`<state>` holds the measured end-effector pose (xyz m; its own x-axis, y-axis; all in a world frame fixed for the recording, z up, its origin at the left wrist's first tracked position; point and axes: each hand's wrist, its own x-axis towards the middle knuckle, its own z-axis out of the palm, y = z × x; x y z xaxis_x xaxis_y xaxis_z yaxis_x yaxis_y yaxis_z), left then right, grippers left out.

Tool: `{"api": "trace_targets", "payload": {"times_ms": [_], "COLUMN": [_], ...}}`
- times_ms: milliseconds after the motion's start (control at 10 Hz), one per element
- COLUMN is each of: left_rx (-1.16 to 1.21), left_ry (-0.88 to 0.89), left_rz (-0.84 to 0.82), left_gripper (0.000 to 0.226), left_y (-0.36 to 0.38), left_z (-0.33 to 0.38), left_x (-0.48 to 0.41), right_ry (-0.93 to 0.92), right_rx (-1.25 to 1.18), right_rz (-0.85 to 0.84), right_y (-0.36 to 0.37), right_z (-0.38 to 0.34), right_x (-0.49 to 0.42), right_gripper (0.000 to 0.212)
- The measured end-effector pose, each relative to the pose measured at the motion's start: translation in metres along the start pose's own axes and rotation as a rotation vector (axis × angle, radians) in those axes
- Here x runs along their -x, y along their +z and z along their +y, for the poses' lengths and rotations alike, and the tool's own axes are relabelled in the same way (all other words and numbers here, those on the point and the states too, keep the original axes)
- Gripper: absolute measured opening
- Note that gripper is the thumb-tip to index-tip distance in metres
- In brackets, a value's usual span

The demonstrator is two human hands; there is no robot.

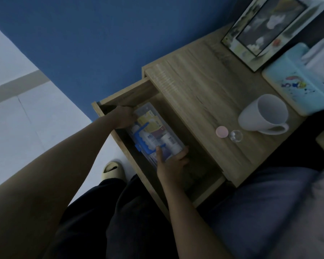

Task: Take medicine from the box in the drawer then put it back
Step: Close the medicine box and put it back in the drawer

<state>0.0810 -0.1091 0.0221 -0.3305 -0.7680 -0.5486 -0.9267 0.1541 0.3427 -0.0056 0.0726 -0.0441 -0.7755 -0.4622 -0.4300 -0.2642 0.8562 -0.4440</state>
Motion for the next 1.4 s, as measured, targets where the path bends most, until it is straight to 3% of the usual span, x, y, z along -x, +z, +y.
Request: {"api": "trace_targets", "payload": {"times_ms": [200, 300, 400, 500, 600, 800, 1400], "left_rx": [0.011, 0.114, 0.274, 0.542, 0.676, 0.960, 1.332], "left_ry": [0.096, 0.056, -0.099, -0.304, -0.328, -0.402, -0.189], "left_rz": [0.303, 0.569, 0.669, 0.577, 0.453, 0.429, 0.173], "left_gripper": [0.035, 0.034, 0.040, 0.042, 0.044, 0.043, 0.046], "left_y": [-0.009, -0.009, 0.001, 0.012, 0.013, 0.010, 0.013], "left_z": [-0.017, -0.029, -0.033, -0.031, -0.028, -0.019, 0.044], "left_x": [0.015, 0.034, 0.045, 0.055, 0.054, 0.040, -0.032], "right_ry": [-0.156, -0.396, -0.547, -0.667, -0.686, -0.684, -0.729], "right_rx": [0.160, 0.162, 0.196, 0.295, 0.363, 0.461, 0.391], "right_rz": [0.104, 0.192, 0.167, 0.041, -0.039, -0.176, -0.075], "right_y": [-0.024, -0.041, -0.054, -0.078, -0.087, -0.088, -0.079], "right_z": [-0.007, -0.020, -0.035, -0.050, -0.048, -0.035, -0.029], "right_x": [0.021, 0.020, -0.002, -0.045, -0.070, -0.095, -0.095], "right_gripper": [0.100, 0.083, 0.078, 0.081, 0.085, 0.095, 0.095]}}
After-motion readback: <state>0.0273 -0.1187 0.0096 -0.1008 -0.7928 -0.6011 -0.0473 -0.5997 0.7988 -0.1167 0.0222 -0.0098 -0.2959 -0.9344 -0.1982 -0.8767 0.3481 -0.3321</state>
